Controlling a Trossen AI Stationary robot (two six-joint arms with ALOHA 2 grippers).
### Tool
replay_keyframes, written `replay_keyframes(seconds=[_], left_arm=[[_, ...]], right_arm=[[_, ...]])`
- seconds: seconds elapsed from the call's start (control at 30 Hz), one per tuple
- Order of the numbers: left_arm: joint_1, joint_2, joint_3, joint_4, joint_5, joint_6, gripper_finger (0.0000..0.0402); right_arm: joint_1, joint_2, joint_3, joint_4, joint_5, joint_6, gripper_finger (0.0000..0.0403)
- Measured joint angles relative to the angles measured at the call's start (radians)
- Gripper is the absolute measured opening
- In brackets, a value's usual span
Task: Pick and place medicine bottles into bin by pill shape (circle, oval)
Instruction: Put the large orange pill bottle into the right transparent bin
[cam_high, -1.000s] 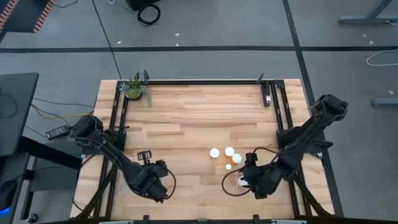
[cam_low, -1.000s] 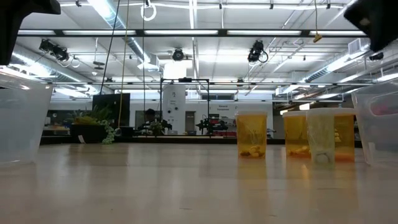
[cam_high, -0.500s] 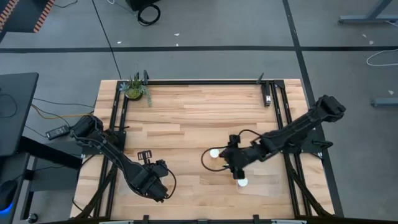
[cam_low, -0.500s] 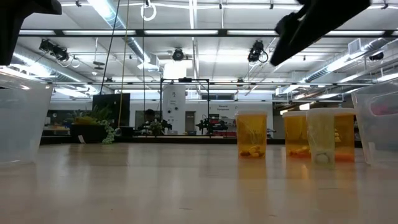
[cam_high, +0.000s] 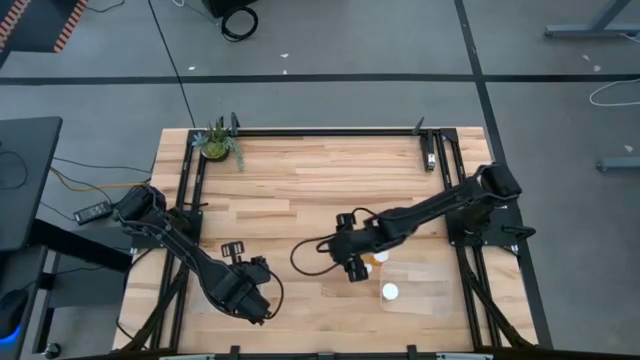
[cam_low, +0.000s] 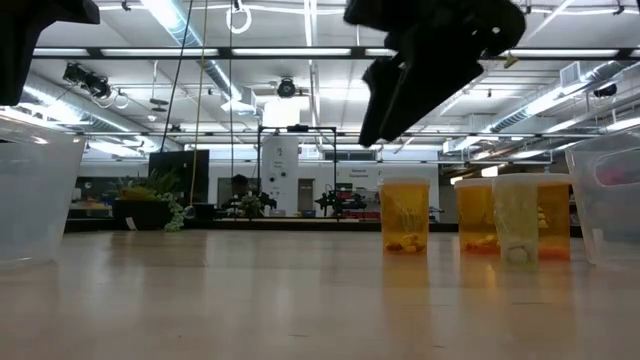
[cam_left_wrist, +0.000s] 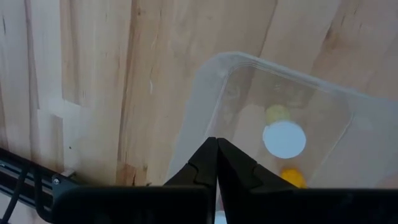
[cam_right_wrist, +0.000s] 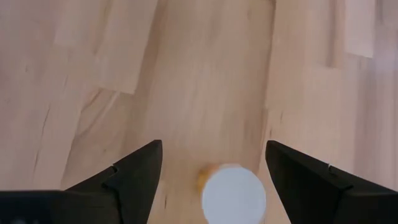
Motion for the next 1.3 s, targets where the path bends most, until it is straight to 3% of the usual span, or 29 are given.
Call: replay_keyframes(seconds=[0.13,0.57,0.97,1.17,1.3], left_arm=[[-0.001,0.000,0.000,0.000,0.000,0.002,0.0021],[-0.001,0.000,0.000,0.000,0.000,0.009,0.0015],[-0.001,0.000,0.000,0.001,0.000,0.009,0.0018],[-0.001,0.000,0.000,0.000,0.000,0.001,0.0016],[-0.001,0.000,0.000,0.000,0.000,0.001,0.0023]], right_arm=[[-0.047,0.047,0.017,-0.005,-0.070,-0.014,0.0294],[-0.073,0.085,0.017,-0.079,-0.108,-0.010,0.0292],[-0.073,0.085,-0.034,-0.065,-0.108,0.025,0.0214],[-0.060,0.069,-0.013,-0.121,-0.110,0.028,0.0227],[-0.008,-0.018,0.004,-0.155,-0.119,0.062,0.0236]])
